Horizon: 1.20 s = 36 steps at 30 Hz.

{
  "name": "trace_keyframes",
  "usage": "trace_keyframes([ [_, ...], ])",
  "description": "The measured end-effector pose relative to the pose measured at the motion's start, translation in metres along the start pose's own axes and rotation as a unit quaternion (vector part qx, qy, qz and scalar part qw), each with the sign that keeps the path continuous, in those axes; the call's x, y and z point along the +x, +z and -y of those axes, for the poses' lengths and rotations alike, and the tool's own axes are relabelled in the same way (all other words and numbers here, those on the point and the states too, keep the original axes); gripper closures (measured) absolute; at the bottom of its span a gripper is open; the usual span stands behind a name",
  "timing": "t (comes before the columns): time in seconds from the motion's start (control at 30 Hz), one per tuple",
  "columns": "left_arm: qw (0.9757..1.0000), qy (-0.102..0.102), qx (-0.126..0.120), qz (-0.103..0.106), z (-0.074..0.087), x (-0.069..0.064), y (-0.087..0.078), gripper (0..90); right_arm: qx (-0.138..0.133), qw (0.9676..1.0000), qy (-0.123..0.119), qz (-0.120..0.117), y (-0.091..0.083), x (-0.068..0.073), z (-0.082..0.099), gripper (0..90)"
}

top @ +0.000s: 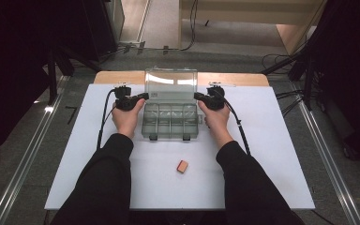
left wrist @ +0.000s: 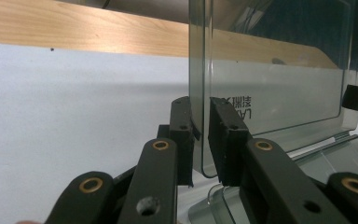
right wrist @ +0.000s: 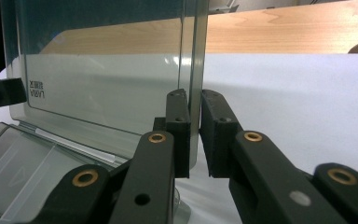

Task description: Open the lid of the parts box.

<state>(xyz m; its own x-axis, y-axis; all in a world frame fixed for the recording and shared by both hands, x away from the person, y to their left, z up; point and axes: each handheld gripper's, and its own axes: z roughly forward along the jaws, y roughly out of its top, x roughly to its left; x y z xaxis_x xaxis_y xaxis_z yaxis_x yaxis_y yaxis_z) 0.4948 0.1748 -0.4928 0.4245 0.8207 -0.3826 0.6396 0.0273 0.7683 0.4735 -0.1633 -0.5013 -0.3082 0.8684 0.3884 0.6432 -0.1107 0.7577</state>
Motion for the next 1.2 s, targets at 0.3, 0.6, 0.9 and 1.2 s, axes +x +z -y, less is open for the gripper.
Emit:
trace_keyframes([
  [0.3,0.9998,-0.015,0.010,0.009,0.002,0.004,0.001,78.9,0.011,0.9993,0.027,-0.026,0.003,-0.007,0.003,79.0],
  [0.6,0.9995,-0.018,0.024,0.005,0.004,0.005,0.003,76.2,0.025,0.9986,0.037,-0.029,0.005,-0.010,0.006,77.7],
  [0.9,0.9994,-0.018,0.029,0.001,0.006,0.005,0.004,75.8,0.030,0.9982,0.042,-0.032,0.007,-0.012,0.008,77.1],
  [1.2,0.9999,-0.004,0.015,-0.002,0.005,0.002,-0.003,69.0,0.041,0.9988,0.006,-0.027,0.002,-0.012,0.006,67.2],
])
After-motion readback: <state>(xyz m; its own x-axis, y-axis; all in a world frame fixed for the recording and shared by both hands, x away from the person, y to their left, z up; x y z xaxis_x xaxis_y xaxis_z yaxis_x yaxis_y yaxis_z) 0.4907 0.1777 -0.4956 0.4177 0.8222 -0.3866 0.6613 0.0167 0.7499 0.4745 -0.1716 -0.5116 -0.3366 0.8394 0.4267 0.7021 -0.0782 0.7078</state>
